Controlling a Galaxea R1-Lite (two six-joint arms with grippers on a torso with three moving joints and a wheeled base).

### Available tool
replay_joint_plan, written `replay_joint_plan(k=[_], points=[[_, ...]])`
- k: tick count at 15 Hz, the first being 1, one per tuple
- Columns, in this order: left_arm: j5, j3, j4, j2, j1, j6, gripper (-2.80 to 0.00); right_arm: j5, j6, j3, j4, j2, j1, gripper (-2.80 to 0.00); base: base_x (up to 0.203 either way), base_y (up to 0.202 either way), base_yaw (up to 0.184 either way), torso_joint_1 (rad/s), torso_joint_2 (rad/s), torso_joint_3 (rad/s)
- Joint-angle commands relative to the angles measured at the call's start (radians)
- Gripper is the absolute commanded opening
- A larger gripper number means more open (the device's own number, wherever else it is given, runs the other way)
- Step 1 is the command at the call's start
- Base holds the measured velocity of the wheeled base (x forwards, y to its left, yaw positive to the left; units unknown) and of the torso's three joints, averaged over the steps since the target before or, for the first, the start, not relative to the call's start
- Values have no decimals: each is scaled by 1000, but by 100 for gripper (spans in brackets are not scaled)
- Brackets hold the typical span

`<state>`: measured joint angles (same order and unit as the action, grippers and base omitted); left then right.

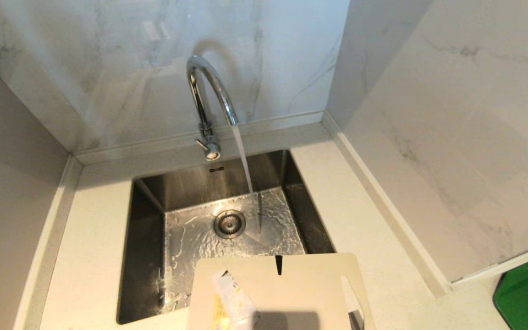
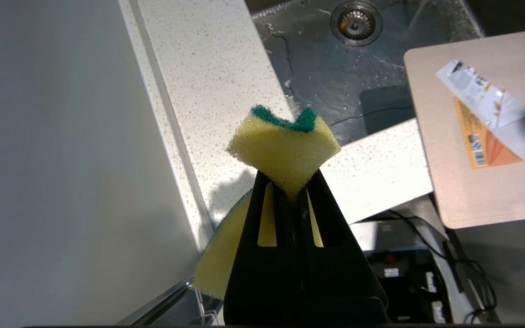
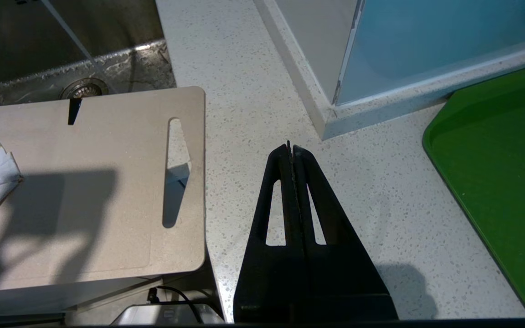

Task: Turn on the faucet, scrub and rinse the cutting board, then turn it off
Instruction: Pick up the cutting board

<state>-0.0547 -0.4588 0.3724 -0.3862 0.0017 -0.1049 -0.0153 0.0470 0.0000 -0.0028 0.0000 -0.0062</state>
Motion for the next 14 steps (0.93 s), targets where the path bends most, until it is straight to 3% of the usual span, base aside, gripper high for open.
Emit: replay_joint_plan(k=[1, 4, 11, 14], points=[[20, 151, -111, 63, -6, -12, -280, 0, 1, 2, 0, 0, 0, -280, 0, 0, 0, 0, 0, 0], [60, 268, -257, 99, -3, -15, -280, 0, 1, 2, 0, 0, 0, -280, 0, 0, 0, 0, 0, 0], [53, 410, -260, 203, 21, 11, -280, 0, 1, 2, 0, 0, 0, -280, 0, 0, 0, 0, 0, 0], [55, 417, -260, 212, 20, 33, -280, 0, 1, 2, 0, -2, 0, -280, 0, 0, 0, 0, 0, 0]])
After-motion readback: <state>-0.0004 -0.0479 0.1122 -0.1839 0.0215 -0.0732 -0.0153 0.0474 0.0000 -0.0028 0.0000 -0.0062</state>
